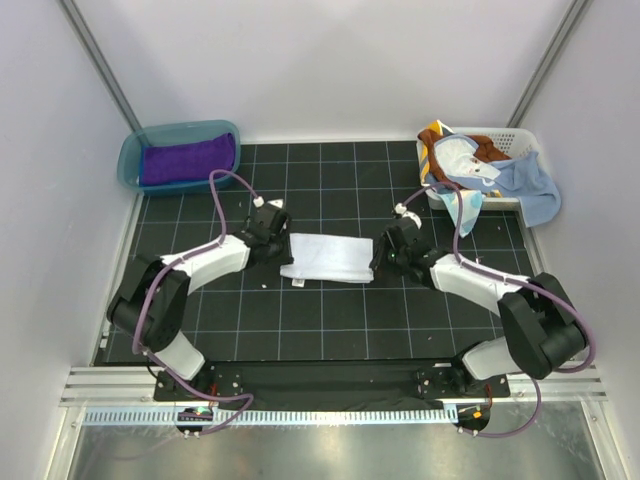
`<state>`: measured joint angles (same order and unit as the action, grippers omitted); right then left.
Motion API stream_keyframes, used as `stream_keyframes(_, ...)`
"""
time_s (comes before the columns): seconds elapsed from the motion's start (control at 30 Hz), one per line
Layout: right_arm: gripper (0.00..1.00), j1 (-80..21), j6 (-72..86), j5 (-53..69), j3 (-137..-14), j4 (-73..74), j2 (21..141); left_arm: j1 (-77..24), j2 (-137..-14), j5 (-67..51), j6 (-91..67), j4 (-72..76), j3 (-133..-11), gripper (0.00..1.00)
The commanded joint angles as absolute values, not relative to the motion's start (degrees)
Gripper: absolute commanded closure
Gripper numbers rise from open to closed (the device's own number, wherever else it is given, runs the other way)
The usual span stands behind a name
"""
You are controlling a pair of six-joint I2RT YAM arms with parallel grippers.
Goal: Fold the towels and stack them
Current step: Fold the towel
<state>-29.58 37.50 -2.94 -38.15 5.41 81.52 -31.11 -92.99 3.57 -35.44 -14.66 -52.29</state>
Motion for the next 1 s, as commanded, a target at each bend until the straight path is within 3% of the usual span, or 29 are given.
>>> stream_keyframes(0.0, 0.69, -29.9, 36.7, -6.3, -44.0, 10.8, 77.5, -30.9, -89.1, 6.6, -34.4, -18.7, -56.5, 0.71)
stream_keyframes(0.13, 0.68, -29.9, 37.0, -5.2, -47.3, 11.2, 77.4, -30.8, -87.9, 7.5, -33.9, -20.1, -57.6, 0.58)
stream_keyframes(0.27, 0.68, -30.2, 38.0, -2.1, -49.2, 9.1, 81.9, -29.6, -89.4, 7.8, -33.3, -21.9, -59.0, 0.52)
stream_keyframes(0.37, 0.69, -31.1, 38.7, -0.8, -50.4, 6.3, 86.6, -26.2, -91.1, 1.5, -33.0, -20.0, -58.6, 0.49)
stream_keyframes(0.6, 0.69, -31.0, 38.0, 0.9, -52.0, 3.8, 96.3, -21.5, -97.5, -13.2, -31.6, -15.7, -59.0, 0.46)
stream_keyframes(0.97, 0.71, -24.5, 37.1, 4.1, -47.3, 0.9, 98.3, -20.9, -104.4, -15.2, -31.6, -13.0, -59.5, 0.44)
